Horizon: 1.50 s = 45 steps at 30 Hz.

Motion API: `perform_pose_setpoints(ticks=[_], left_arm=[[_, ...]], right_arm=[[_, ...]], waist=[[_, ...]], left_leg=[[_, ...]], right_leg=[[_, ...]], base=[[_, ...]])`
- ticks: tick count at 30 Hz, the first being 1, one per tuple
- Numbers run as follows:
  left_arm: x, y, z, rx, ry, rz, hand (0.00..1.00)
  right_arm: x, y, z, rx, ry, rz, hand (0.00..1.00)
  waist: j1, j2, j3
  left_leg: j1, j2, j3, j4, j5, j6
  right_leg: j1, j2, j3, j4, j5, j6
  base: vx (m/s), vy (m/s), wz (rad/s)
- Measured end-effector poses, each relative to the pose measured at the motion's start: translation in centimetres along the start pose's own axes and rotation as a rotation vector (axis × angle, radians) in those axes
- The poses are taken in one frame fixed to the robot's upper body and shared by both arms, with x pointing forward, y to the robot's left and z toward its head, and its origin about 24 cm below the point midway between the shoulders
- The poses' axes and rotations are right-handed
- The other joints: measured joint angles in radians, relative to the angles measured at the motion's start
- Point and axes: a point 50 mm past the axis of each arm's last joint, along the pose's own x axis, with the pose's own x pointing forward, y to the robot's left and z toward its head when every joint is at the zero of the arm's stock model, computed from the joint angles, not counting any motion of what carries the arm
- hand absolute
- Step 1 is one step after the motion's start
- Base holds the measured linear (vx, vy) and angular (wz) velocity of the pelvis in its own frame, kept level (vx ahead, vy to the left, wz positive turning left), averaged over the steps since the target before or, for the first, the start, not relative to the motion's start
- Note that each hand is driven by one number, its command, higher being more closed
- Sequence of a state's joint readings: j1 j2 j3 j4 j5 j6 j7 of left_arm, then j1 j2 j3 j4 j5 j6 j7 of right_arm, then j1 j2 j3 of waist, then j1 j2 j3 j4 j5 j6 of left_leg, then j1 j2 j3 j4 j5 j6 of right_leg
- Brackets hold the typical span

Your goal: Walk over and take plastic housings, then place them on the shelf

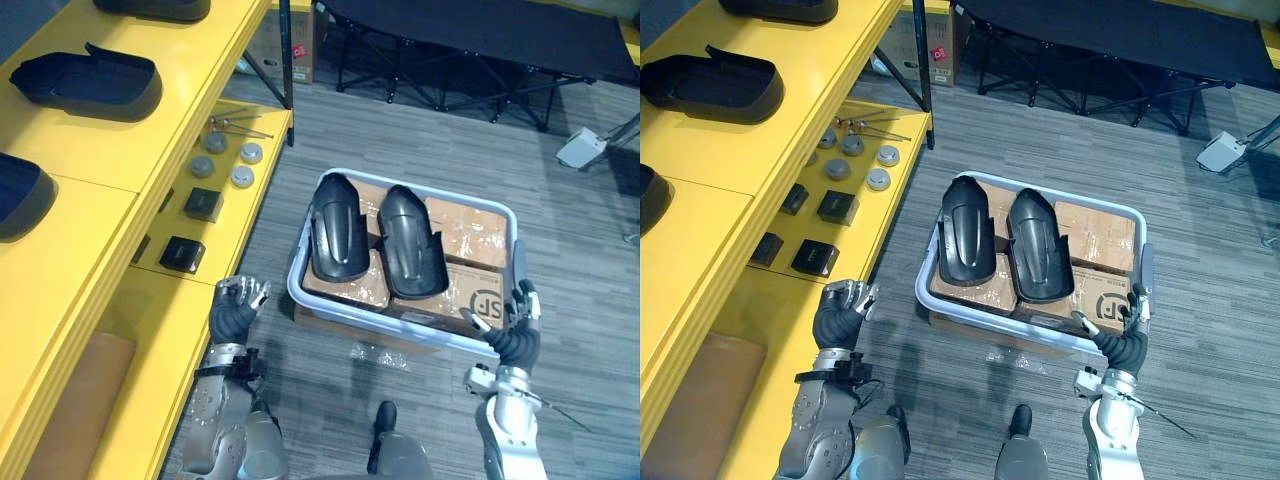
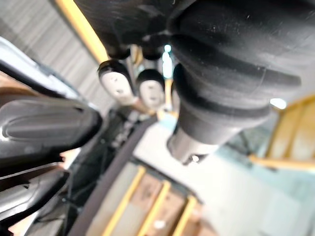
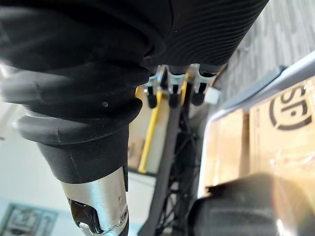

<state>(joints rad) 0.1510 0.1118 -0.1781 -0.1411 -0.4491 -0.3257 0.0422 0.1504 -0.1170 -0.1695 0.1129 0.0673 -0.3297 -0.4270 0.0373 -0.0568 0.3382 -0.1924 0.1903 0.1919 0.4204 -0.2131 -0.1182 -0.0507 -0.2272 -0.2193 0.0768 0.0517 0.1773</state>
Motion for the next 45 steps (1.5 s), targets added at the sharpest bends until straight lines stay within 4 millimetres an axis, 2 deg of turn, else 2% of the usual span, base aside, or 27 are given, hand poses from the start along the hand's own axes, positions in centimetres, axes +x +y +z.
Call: perform_pose_setpoints(ticks=[3, 5, 9, 13, 14, 17, 18, 22, 23, 26, 27, 29, 35, 37, 40, 41, 45], left_arm=[[0.5, -0.4, 0.2, 0.087, -0.015, -0.023, 1.00], [0.7, -1.0, 0.2, 0.144, -0.014, -0.069, 1.00], [1.1, -1.3, 0.2, 0.253, -0.025, -0.089, 1.00], [1.6, -1.9, -0.5, 0.408, -0.037, -0.128, 1.00], [1.7, -2.0, -1.0, 0.453, -0.028, -0.134, 1.00], [1.6, -2.1, -2.0, 0.487, 0.005, -0.147, 1.00], [1.5, -2.2, -2.1, 0.485, 0.009, -0.152, 0.00], [1.6, -2.3, -3.1, 0.493, 0.046, -0.162, 0.00], [1.6, -2.7, -3.6, 0.488, 0.056, -0.171, 0.00], [1.6, -3.2, -4.3, 0.471, 0.076, -0.160, 0.00], [1.4, -3.4, -4.8, 0.464, 0.094, -0.159, 0.00], [1.2, -3.3, -5.3, 0.467, 0.120, -0.161, 0.00], [0.5, -3.6, -6.8, 0.439, 0.187, -0.142, 0.00], [0.5, -3.7, -7.0, 0.399, 0.199, -0.133, 0.00], [-0.1, -3.2, -8.1, 0.378, 0.271, -0.125, 0.00], [-0.5, -2.8, -8.7, 0.383, 0.312, -0.117, 0.00], [-1.9, -1.8, -9.8, 0.369, 0.393, -0.073, 0.00]], right_arm=[[2.3, -0.9, -0.1, 0.026, 0.019, -0.138, 0.00], [4.3, -2.0, 0.3, 0.018, 0.013, -0.224, 0.00], [8.4, -2.7, 2.5, -0.026, -0.052, -0.279, 0.00], [11.6, -2.4, 3.3, -0.065, -0.025, -0.298, 0.00], [12.7, -2.5, 3.9, -0.067, -0.025, -0.305, 0.00], [15.0, -2.3, 6.4, -0.071, -0.068, -0.307, 0.00], [15.3, -2.2, 6.8, -0.070, -0.074, -0.308, 0.00], [17.0, -1.8, 8.3, -0.129, -0.066, -0.283, 0.00], [17.8, -2.3, 9.1, -0.150, -0.069, -0.301, 0.00], [18.9, -2.9, 10.7, -0.163, -0.070, -0.329, 0.00], [19.3, -3.0, 11.3, -0.155, -0.063, -0.345, 0.00], [19.7, -3.1, 11.7, -0.157, -0.045, -0.357, 0.00], [20.1, -4.7, 10.8, -0.208, 0.078, -0.417, 0.00], [20.4, -5.6, 11.7, -0.210, 0.071, -0.442, 0.00], [20.9, -6.5, 13.0, -0.208, 0.072, -0.438, 0.00], [20.9, -6.6, 12.7, -0.214, 0.092, -0.426, 0.00], [20.8, -6.8, 11.7, -0.269, 0.172, -0.385, 0.00]], waist=[[0.003, 0.002, 0.051], [0.017, 0.003, 0.077], [0.029, 0.018, 0.101], [0.048, 0.026, 0.109], [0.061, 0.032, 0.115], [0.063, 0.051, 0.131], [0.063, 0.051, 0.131], [0.069, 0.057, 0.137], [0.072, 0.076, 0.152], [0.088, 0.096, 0.167], [0.089, 0.114, 0.179], [0.093, 0.125, 0.183], [0.117, 0.130, 0.185], [0.119, 0.150, 0.193], [0.141, 0.184, 0.201], [0.147, 0.195, 0.202], [0.162, 0.207, 0.200]], left_leg=[[-0.020, -0.004, -0.014, 0.007, 0.000, 0.000], [-0.047, -0.010, -0.019, 0.005, 0.007, 0.005], [-0.089, -0.030, -0.048, 0.007, 0.026, 0.017], [-0.133, -0.037, -0.075, 0.008, 0.037, 0.018], [-0.149, -0.037, -0.078, 0.009, 0.040, 0.019], [-0.185, -0.042, -0.094, 0.024, 0.042, 0.022], [-0.195, -0.042, -0.099, 0.029, 0.042, 0.022], [-0.237, -0.044, -0.116, 0.054, 0.042, 0.023], [-0.250, -0.046, -0.134, 0.072, 0.039, 0.025], [-0.282, -0.052, -0.136, 0.086, 0.038, 0.027], [-0.295, -0.053, -0.145, 0.101, 0.037, 0.028], [-0.317, -0.054, -0.152, 0.112, 0.037, 0.028], [-0.340, -0.066, -0.167, 0.122, 0.040, 0.032], [-0.358, -0.072, -0.188, 0.133, 0.040, 0.032], [-0.384, -0.074, -0.190, 0.143, 0.041, 0.034], [-0.389, -0.076, -0.195, 0.145, 0.042, 0.035], [-0.407, -0.084, -0.206, 0.146, 0.047, 0.041]], right_leg=[[-0.008, -0.001, -0.003, 0.001, 0.005, -0.002], [-0.032, -0.005, -0.003, -0.001, 0.015, 0.000], [-0.059, -0.014, -0.017, -0.004, 0.026, 0.004], [-0.087, -0.016, -0.032, -0.001, 0.028, 0.003], [-0.101, -0.015, -0.032, 0.001, 0.034, 0.000], [-0.123, -0.018, -0.044, 0.003, 0.045, -0.002], [-0.129, -0.017, -0.046, 0.004, 0.045, -0.001], [-0.160, -0.019, -0.053, 0.021, 0.046, -0.001], [-0.164, -0.019, -0.058, 0.033, 0.045, -0.001], [-0.196, -0.026, -0.057, 0.046, 0.046, 0.000], [-0.202, -0.026, -0.061, 0.055, 0.046, 0.000], [-0.220, -0.026, -0.064, 0.063, 0.046, 0.000], [-0.233, -0.037, -0.076, 0.072, 0.046, 0.000], [-0.239, -0.037, -0.086, 0.079, 0.046, 0.001], [-0.269, -0.043, -0.085, 0.098, 0.045, 0.001], [-0.272, -0.044, -0.089, 0.102, 0.045, 0.001], [-0.283, -0.050, -0.107, 0.109, 0.044, 0.001]], base=[[-0.10, 0.023, 0.06], [-0.06, 0.018, 0.08], [-0.01, 0.016, 0.12], [-0.01, 0.010, 0.19], [-0.02, 0.007, 0.10], [-0.04, 0.023, 0.09], [-0.04, 0.022, 0.09], [-0.05, 0.022, 0.07], [-0.06, 0.036, 0.09], [-0.08, 0.034, 0.02], [-0.09, 0.029, 0.05], [-0.08, 0.034, 0.06], [-0.02, 0.025, 0.06], [-0.03, 0.023, 0.15], [-0.04, 0.019, 0.01], [-0.05, 0.009, 0.02], [-0.03, 0.000, 0.09]])
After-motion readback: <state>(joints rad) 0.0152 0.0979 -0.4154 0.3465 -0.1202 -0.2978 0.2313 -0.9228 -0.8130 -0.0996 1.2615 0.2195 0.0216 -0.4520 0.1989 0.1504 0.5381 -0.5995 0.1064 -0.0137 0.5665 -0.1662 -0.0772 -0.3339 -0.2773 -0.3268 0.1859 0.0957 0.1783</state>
